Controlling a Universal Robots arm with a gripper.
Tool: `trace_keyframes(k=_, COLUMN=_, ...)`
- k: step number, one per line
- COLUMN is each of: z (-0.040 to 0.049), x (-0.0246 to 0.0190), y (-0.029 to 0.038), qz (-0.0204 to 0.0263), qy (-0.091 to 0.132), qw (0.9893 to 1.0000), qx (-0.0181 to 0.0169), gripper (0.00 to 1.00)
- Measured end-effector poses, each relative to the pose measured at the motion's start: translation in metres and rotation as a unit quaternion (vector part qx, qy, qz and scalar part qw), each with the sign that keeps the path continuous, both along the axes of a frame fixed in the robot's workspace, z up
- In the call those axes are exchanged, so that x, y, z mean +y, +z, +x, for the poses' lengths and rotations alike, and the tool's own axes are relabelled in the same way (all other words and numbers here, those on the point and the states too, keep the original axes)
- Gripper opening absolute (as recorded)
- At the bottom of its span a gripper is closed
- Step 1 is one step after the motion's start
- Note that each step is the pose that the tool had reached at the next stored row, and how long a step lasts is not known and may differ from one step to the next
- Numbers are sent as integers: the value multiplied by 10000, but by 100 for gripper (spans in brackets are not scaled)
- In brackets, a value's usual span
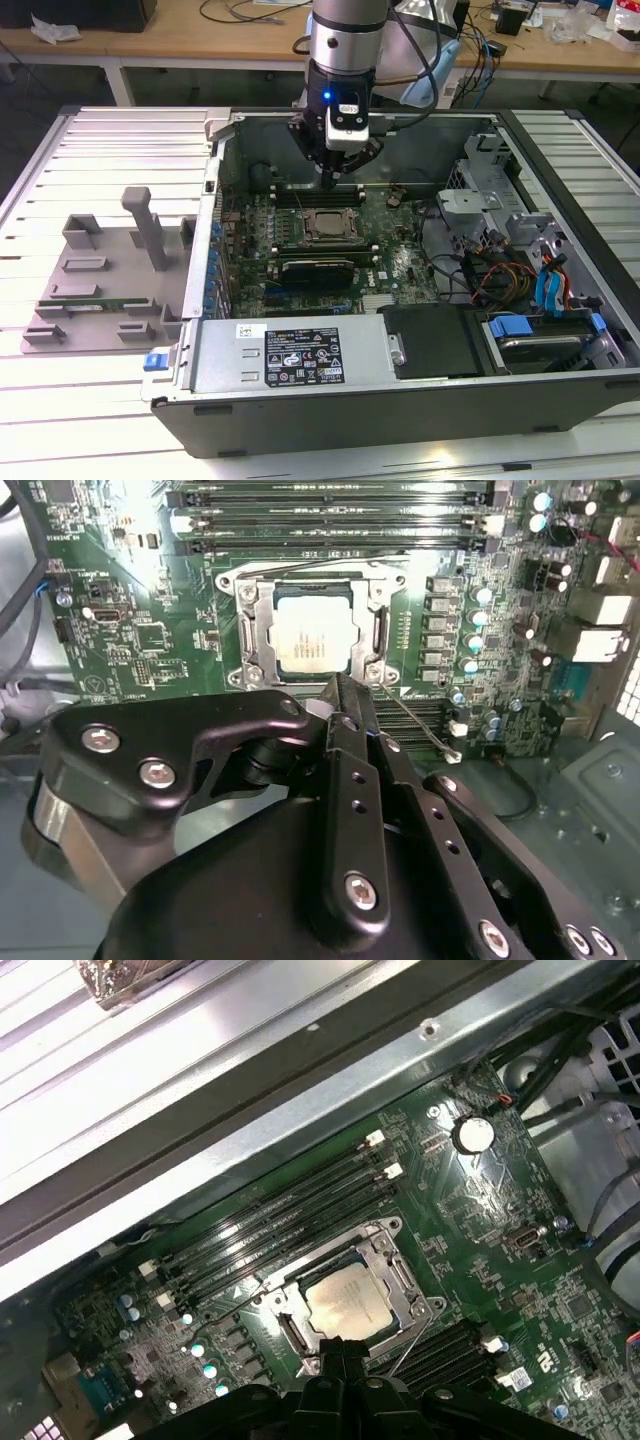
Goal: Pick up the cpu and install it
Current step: 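Install the first cpu locking lever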
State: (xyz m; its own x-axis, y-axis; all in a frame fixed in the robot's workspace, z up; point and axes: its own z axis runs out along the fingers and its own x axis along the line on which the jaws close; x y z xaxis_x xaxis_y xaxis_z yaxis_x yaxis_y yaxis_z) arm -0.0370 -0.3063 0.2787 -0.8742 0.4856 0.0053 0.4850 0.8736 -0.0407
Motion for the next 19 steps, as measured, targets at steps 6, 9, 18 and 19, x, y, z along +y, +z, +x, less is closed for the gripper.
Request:
trace_keyframes(k=6, z=0, x=0, y=0, qz=0, qy=461, qw=9989, qx=0, gripper=11)
trace_keyframes(k=9, z=0, x=0, y=0, qz=0, qy=653, qw=9979, qx=0, gripper=11)
trace_keyframes(k=18, z=0, x=0, y=0, qz=0, qy=1258, qw=9921, qx=0, gripper=11)
trace_keyframes(k=19, z=0, x=0, y=0, qz=0, qy=1408, qw=9900, qx=0, gripper=11)
